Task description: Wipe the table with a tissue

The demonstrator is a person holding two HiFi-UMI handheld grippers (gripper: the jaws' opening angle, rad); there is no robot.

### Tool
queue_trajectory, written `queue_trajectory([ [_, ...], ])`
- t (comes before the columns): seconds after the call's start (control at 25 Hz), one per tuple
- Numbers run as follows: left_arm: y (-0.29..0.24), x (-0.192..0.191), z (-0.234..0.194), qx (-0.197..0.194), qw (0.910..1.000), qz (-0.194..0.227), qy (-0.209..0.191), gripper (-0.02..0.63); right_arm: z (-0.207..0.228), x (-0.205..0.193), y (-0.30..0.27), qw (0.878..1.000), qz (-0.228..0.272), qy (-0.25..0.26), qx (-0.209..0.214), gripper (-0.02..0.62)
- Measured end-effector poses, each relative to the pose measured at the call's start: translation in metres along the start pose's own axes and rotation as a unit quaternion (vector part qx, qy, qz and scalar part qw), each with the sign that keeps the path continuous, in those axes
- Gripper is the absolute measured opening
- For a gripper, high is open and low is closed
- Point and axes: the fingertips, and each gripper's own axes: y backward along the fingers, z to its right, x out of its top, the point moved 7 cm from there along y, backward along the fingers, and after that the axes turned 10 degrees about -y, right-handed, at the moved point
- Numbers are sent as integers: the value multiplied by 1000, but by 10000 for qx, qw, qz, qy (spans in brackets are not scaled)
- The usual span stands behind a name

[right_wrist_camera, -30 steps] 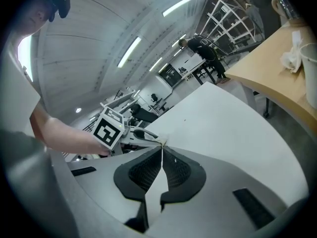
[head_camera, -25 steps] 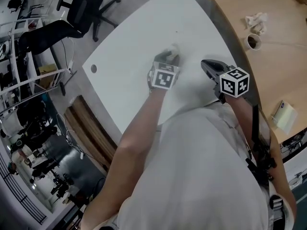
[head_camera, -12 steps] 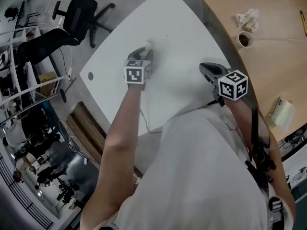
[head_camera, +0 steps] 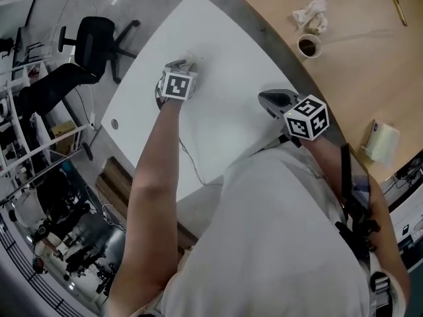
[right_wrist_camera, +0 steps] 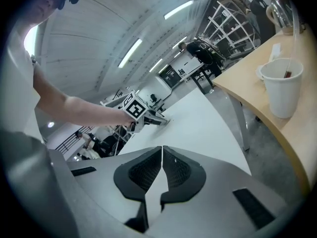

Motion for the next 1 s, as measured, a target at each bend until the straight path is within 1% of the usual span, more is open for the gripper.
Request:
queue_trajectory([
  [0.08, -4, 4, 2, -66, 9983, -320, -486, 120, 5, -3, 7, 10000, 19, -52, -6, 19],
  [0.16, -6, 11, 6, -9, 9952, -541, -810, 120, 12, -6, 14, 9999, 39, -130, -33, 19],
  [0.24, -9, 17, 11, 43, 9929, -656, -991, 120, 20, -8, 20, 9998, 51, -198, -61, 20],
  [0.32, -13, 28, 19, 17, 9911, -688, -1135, 120, 26, -9, 25, 9997, 62, -226, -88, 20],
  [0.36, -15, 34, 23, 23, 9887, -768, -1287, 120, 28, -9, 27, 9996, 76, -241, -95, 19],
  [0.44, -18, 44, 30, 79, 9790, -1079, -1728, 120, 32, -6, 30, 9995, 122, -272, -86, 20],
  [0.52, -19, 50, 33, 67, 9700, -1244, -2088, 120, 34, -4, 31, 9994, 163, -288, -63, 18],
  [0.6, -19, 52, 43, 8, 9613, -1237, -2461, 120, 35, -3, 32, 9994, 184, -299, -33, 19],
  [0.68, -18, 57, 60, -64, 9502, -1178, -2885, 120, 35, -2, 32, 9994, 200, -291, 11, 20],
  [0.72, -17, 60, 69, -126, 9474, -1107, -3001, 120, 35, -1, 32, 9994, 209, -281, 28, 20],
  [0.76, -16, 63, 78, -218, 9480, -988, -3017, 120, 35, 0, 32, 9994, 218, -273, 36, 20],
  [0.8, -14, 66, 86, -341, 9520, -817, -2932, 120, 36, 1, 33, 9994, 228, -268, 35, 20],
  [0.84, -12, 67, 94, -476, 9583, -598, -2753, 120, 36, 2, 34, 9994, 241, -265, 28, 20],
  [0.92, -4, 66, 105, -614, 9730, -99, -2221, 120, 36, 5, 37, 9993, 273, -269, 9, 20],
  [1.0, 7, 61, 106, -421, 9847, 356, -1651, 120, 37, 7, 39, 9992, 290, -278, -24, 20],
])
